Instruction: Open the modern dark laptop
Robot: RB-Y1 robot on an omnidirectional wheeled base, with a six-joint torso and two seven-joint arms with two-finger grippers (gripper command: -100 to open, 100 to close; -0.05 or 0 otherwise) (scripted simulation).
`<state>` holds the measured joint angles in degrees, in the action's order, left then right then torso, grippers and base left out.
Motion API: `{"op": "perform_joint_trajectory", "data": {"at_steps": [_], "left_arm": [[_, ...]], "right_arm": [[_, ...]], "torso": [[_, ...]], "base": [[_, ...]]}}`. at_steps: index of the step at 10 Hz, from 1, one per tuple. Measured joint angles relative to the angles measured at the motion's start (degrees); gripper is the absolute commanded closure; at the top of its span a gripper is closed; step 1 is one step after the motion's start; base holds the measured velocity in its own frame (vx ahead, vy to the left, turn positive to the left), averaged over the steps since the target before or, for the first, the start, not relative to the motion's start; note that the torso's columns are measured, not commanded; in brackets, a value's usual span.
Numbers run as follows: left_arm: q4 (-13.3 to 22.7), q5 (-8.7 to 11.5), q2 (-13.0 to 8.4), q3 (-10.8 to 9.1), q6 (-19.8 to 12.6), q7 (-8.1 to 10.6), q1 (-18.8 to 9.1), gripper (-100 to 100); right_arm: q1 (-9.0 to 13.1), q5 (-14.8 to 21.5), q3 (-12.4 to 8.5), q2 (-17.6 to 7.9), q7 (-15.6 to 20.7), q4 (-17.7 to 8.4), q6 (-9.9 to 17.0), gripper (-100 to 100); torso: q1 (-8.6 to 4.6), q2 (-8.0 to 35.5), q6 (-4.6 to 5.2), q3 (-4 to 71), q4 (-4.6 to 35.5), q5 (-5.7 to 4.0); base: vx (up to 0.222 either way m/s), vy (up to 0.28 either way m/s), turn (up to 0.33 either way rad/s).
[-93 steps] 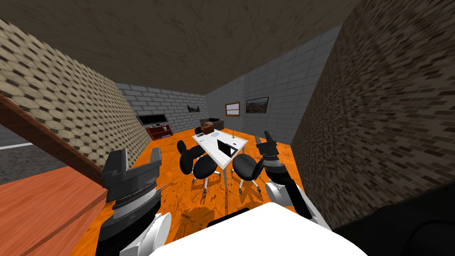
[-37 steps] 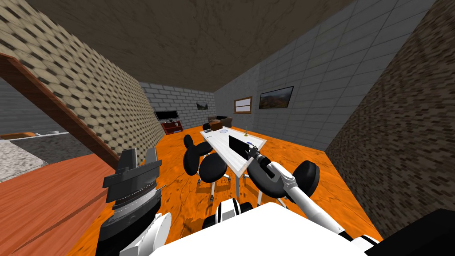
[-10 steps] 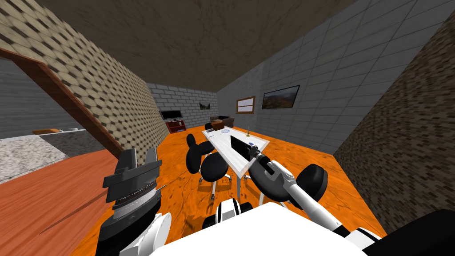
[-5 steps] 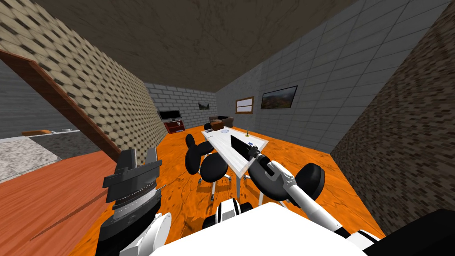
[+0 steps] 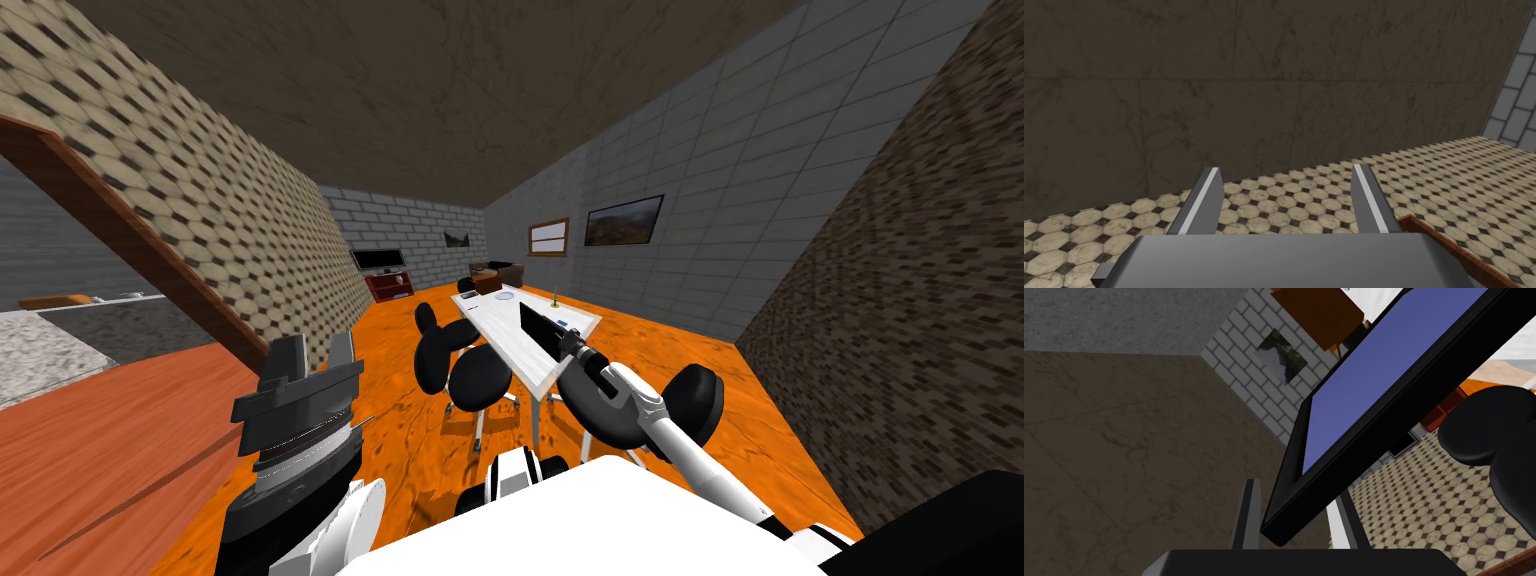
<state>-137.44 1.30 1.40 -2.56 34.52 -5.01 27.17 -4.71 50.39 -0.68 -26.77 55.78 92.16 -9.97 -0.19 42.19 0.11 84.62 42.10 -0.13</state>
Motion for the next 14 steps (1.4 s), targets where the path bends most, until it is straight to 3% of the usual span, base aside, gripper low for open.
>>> {"op": "perform_joint_trajectory", "data": {"at_steps": [3,8,14], "left_arm": [[0.00,0.00,0.00,0.00,0.00,0.00,0.00,0],[0.00,0.00,0.00,0.00,0.00,0.00,-0.01,0],[0.00,0.00,-0.01,-0.01,0.00,0.00,0.00,0]], "right_arm": [[0.08,2.75,-0.49,0.40,-2.44,-0.14,-0.81,100],[3.47,-2.36,2.70,-6.56,-10.53,-4.03,2.68,100],[6.36,-7.19,5.13,-11.99,-19.46,-8.70,5.54,100]], "torso": [[0.03,-0.08,-0.07,0.05,0.02,0.02],[-0.09,-0.25,-0.06,0.14,-0.09,-0.07],[-0.28,-0.45,0.01,0.28,-0.21,-0.14]], "base": [[-0.007,-0.005,0.030],[-0.024,-0.050,0.129],[-0.028,-0.037,0.109]]}}
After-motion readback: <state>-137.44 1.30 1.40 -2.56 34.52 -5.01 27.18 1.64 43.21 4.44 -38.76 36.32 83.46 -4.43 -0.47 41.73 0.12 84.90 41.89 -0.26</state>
